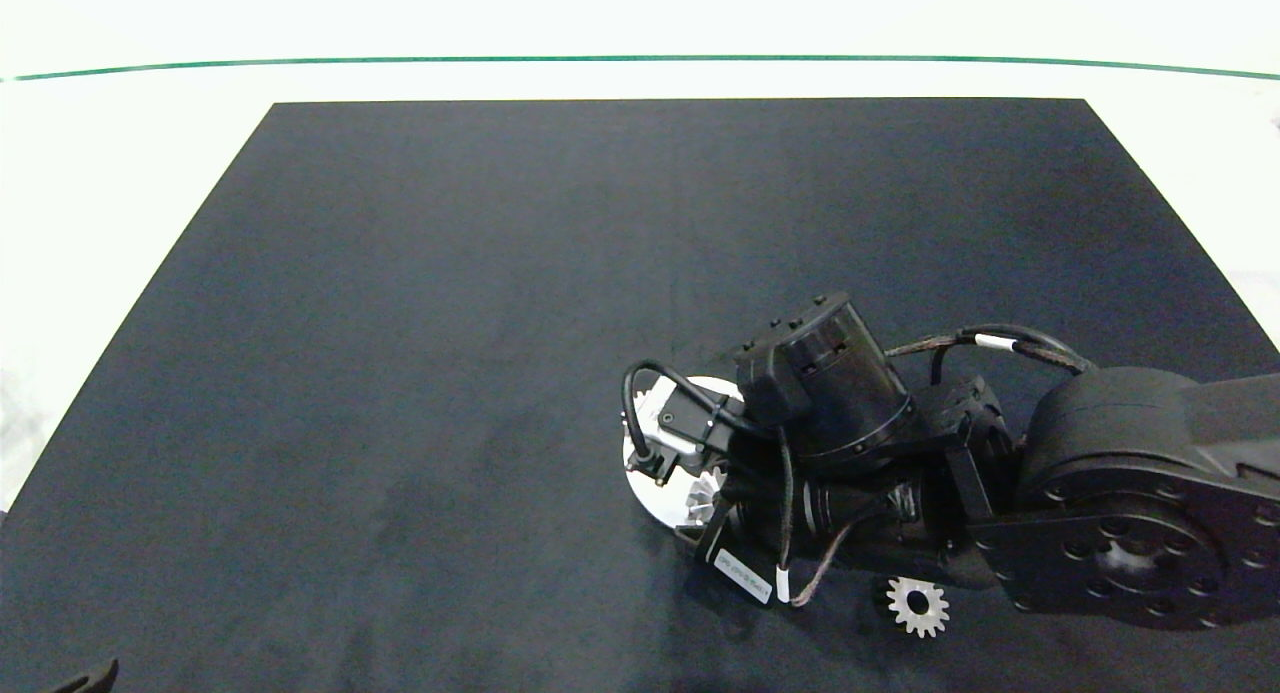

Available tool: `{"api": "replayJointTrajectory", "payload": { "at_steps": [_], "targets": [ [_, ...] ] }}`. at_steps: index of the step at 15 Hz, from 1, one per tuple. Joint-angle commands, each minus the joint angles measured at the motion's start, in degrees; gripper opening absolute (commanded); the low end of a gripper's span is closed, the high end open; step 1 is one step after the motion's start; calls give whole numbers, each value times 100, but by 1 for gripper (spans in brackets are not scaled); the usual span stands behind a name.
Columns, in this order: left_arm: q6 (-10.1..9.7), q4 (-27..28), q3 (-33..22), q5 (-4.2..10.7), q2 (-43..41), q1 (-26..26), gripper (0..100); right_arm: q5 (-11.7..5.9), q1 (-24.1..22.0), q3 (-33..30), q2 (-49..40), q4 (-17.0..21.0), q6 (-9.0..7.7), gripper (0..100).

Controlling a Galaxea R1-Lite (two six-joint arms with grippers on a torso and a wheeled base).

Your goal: Remove an incorrectly installed larger gear and replace it with the correct smaller gear

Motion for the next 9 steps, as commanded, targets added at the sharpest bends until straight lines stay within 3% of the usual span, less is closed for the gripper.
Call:
{"api": "replayJointTrajectory", "payload": {
  "at_steps": [1,2,6,9],
  "targets": [
    [5,7,8,6,18,10,100,-1,2,-128,-194,96,-17,31],
    [-4,7,26,6,27,10,100,7,2,-251,-282,298,-17,31],
    [-4,7,44,14,18,19,100,-19,-86,-251,-651,342,9,31],
    [-12,7,44,50,18,36,100,-45,-473,-40,-1046,395,18,31]
  ]
}}
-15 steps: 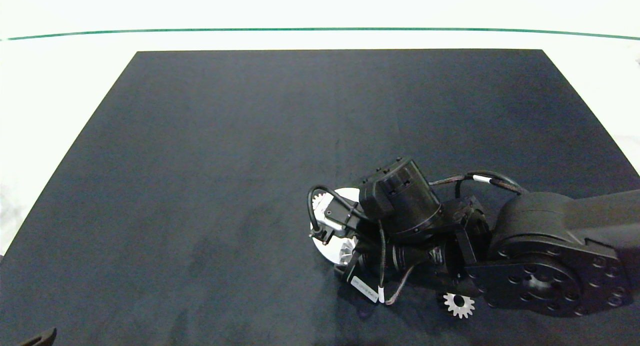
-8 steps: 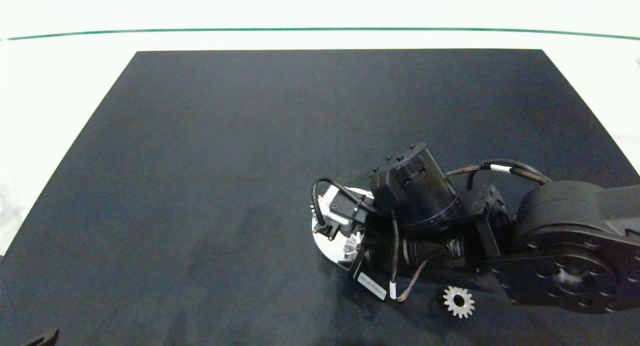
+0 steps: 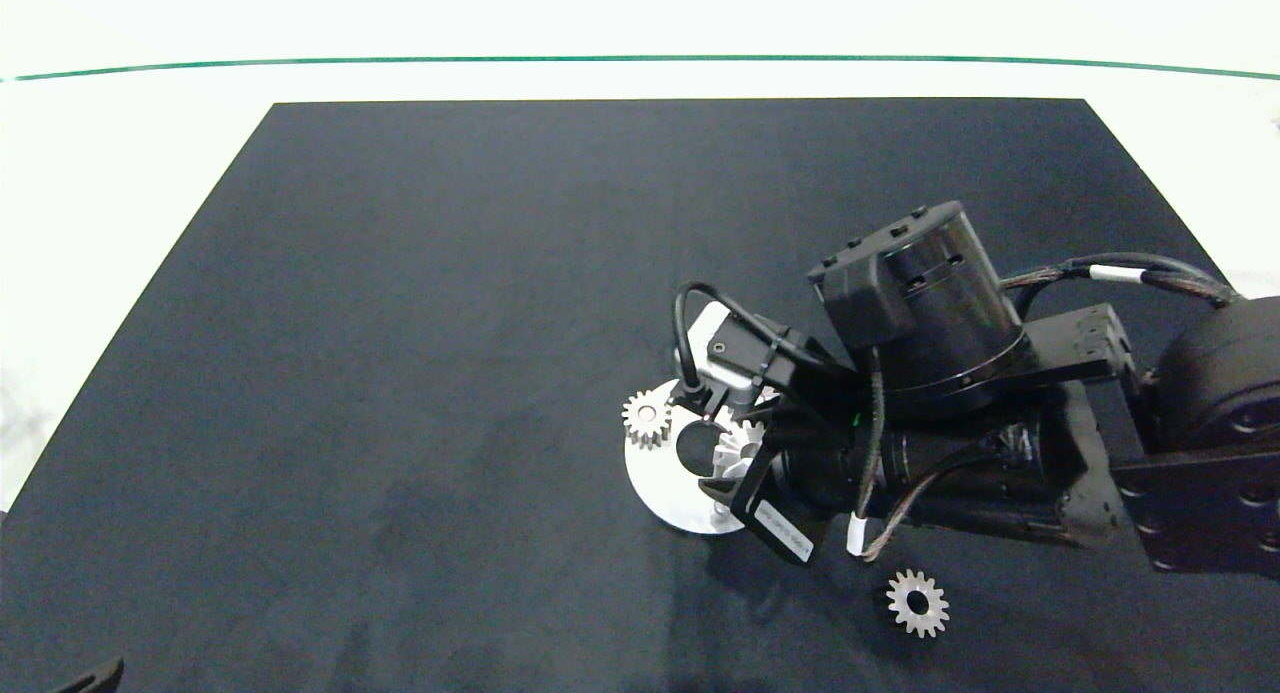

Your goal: Remove an incorrectly installed larger gear and replace it with the correct smaller gear

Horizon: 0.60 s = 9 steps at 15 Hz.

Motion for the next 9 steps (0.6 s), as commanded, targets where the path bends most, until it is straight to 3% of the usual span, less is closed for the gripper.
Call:
{"api": "replayJointTrajectory", "payload": {
  "at_steps": [1,5,7,9],
  "targets": [
    [-4,17,8,15,-10,21,100,-23,-465,325,-568,14,-6,31],
    [-4,17,79,42,-10,47,100,29,-1326,1072,-1113,6,47,31],
    [-4,8,114,42,-19,65,100,205,-1783,1239,-1245,-21,222,31],
    [5,8,123,42,-28,65,100,355,-2240,1292,-1280,-30,258,31]
  ]
}}
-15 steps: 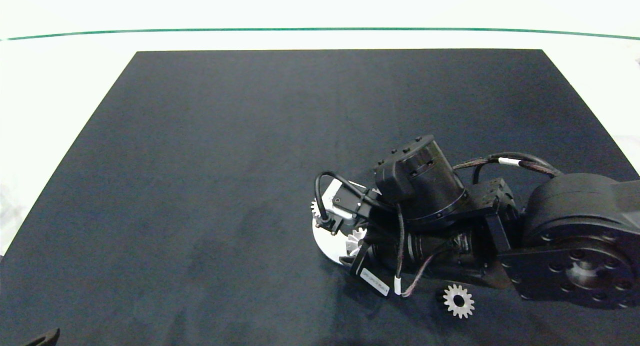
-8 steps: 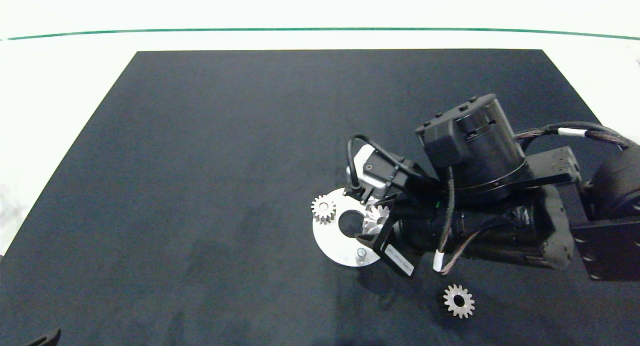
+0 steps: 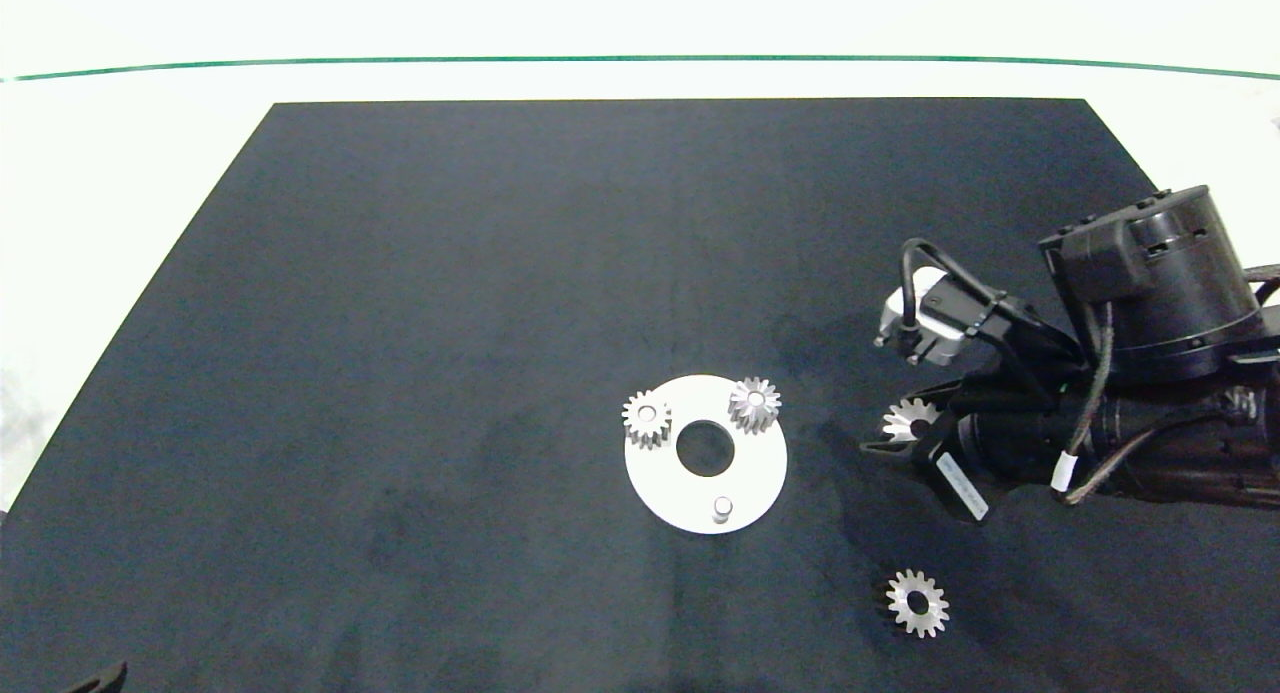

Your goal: Remove an incorrectly installed larger gear and replace it with the correct smaller gear

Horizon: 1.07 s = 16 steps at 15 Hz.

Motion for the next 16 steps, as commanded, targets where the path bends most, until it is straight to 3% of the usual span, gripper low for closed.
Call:
{"api": "replayJointTrajectory", "payload": {
  "at_steps": [1,5,7,9,13,16],
  "targets": [
    [11,14,14,12,-14,13,100,204,-702,144,-200,-3,28,31],
    [28,14,76,3,-14,206,100,247,-1247,399,-130,-407,107,31],
    [28,14,181,3,-23,215,100,256,-1511,803,11,-1066,99,31],
    [28,5,208,3,-23,215,100,256,-1581,1049,90,-1400,99,31],
    [20,5,216,3,-41,215,100,309,-1651,1216,239,-1594,143,31],
    [28,5,234,3,-67,215,100,318,-1695,1251,248,-1602,301,31]
  ]
}}
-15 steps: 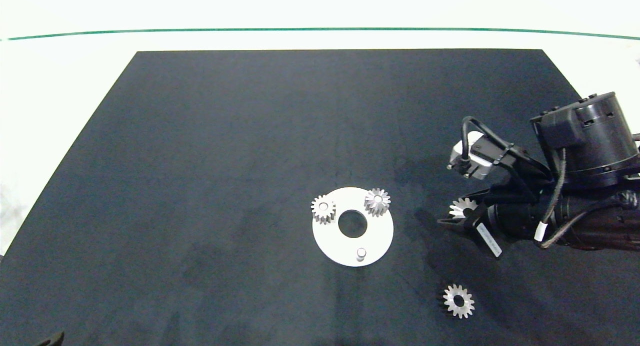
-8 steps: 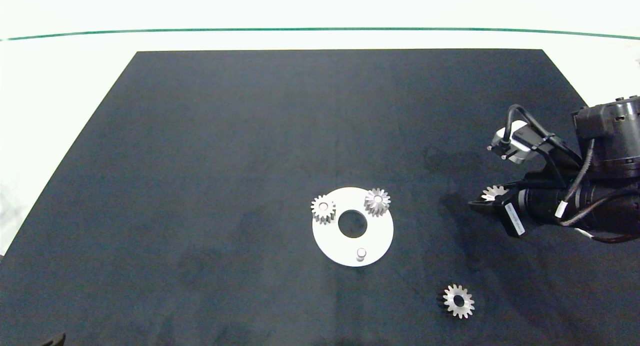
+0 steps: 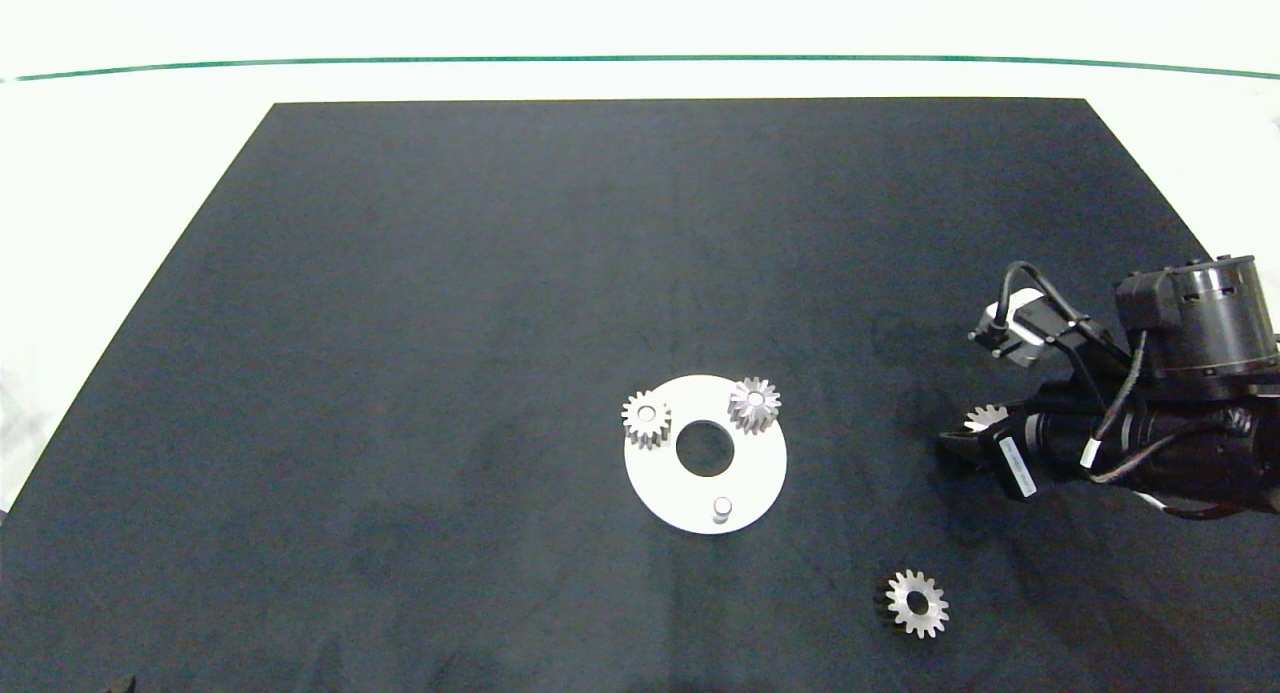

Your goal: Remove an incorrectly installed larger gear and replace it with the correct smaller gear

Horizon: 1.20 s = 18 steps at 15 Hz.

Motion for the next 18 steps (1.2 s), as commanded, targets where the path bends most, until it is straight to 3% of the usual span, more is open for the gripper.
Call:
{"api": "replayJointTrajectory", "payload": {
  "at_steps": [1,4,5,6,7,10,13,15,18],
  "targets": [
    [9,16,11,3,-23,-2,100,12,-70,49,47,2,8,100],
    [9,16,2,3,-23,7,100,162,-61,49,-76,20,8,100],
    [9,16,11,3,-23,7,100,408,27,146,-428,90,-36,100],
    [9,16,11,3,-14,7,100,531,167,243,-656,108,-71,100],
    [9,16,20,3,-14,7,100,548,299,287,-876,195,-124,100],
    [9,16,99,3,-14,7,100,584,844,252,-1711,1136,-414,100],
    [9,16,134,3,-23,7,100,540,1486,260,-2238,1813,-484,100],
    [9,16,134,3,-23,7,100,548,1688,313,-2300,2050,-484,100],
    [0,16,143,3,-41,33,100,522,1705,542,-2159,2032,-493,100]
  ]
}}
